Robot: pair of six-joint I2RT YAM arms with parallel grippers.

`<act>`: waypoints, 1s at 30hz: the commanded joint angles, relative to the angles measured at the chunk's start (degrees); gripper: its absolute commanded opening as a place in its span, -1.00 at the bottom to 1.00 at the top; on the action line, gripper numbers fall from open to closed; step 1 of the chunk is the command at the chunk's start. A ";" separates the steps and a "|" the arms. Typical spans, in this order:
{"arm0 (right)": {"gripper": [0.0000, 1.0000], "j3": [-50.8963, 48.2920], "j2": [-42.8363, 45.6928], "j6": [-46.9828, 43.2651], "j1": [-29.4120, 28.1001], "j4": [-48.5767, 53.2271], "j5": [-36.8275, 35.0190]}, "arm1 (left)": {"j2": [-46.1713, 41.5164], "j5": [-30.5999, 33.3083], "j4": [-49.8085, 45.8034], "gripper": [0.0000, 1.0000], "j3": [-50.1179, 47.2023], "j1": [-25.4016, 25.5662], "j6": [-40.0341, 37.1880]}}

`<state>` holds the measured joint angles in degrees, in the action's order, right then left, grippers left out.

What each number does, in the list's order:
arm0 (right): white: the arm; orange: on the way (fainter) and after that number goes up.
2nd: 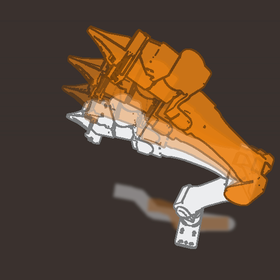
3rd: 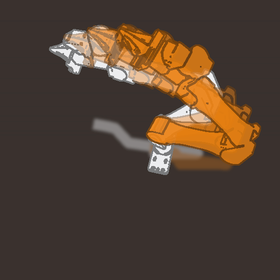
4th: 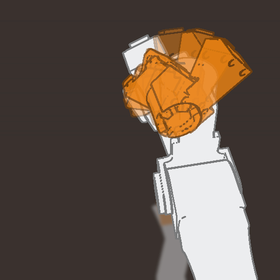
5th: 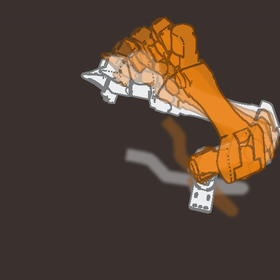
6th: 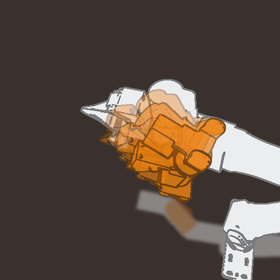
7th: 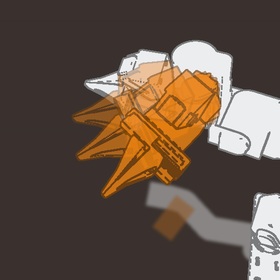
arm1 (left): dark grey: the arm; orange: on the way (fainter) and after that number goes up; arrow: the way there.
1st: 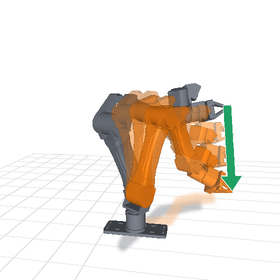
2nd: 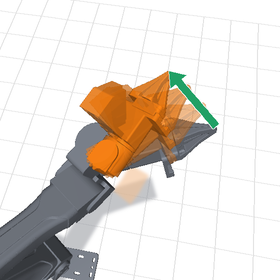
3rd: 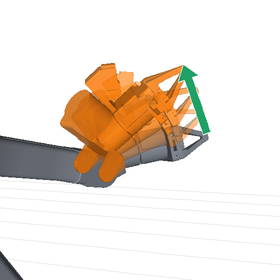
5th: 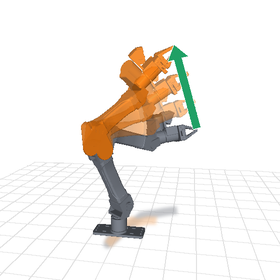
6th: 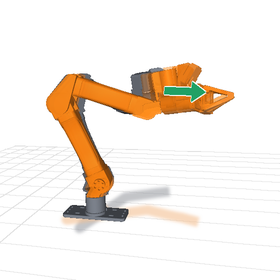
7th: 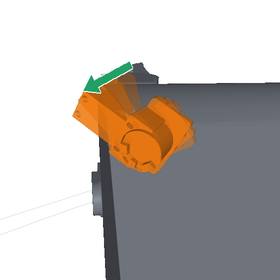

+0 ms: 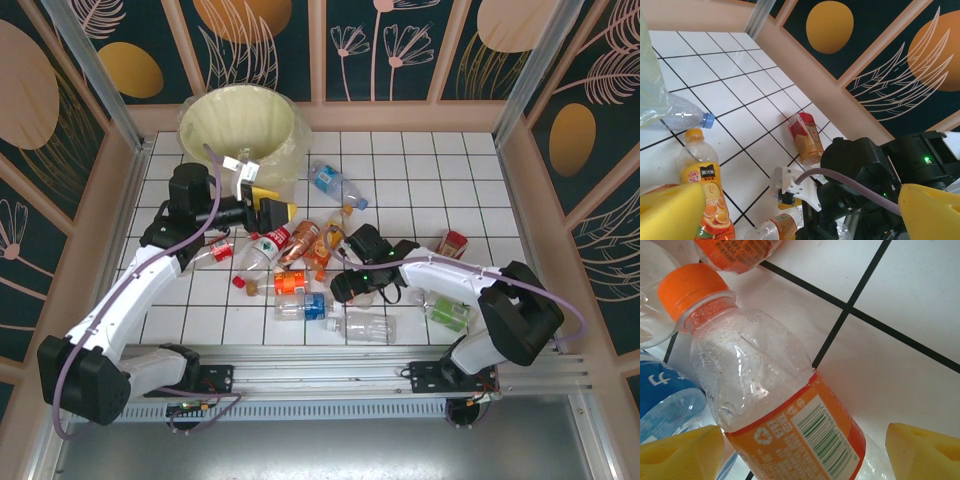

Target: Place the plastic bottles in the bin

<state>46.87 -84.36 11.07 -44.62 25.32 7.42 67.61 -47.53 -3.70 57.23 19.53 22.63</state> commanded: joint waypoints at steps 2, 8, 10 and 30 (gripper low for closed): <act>0.69 1.56 -1.21 1.60 -0.29 0.00 -4.45 | 1.50 -1.01 1.29 0.97 2.07 0.47 -0.77; 0.67 1.46 -1.41 4.14 0.41 0.06 -6.38 | 2.52 -1.43 1.71 0.97 2.51 1.11 -0.85; 0.67 1.62 -1.55 5.04 0.59 0.29 -7.50 | 2.43 -1.43 2.57 0.97 2.23 1.23 -0.62; 0.72 -2.71 6.25 10.36 9.82 1.80 -11.12 | 3.83 -0.33 5.18 0.97 2.42 3.74 1.23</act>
<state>45.30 -79.59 21.41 -34.81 25.12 -3.60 70.70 -47.55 -1.10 58.00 22.76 23.16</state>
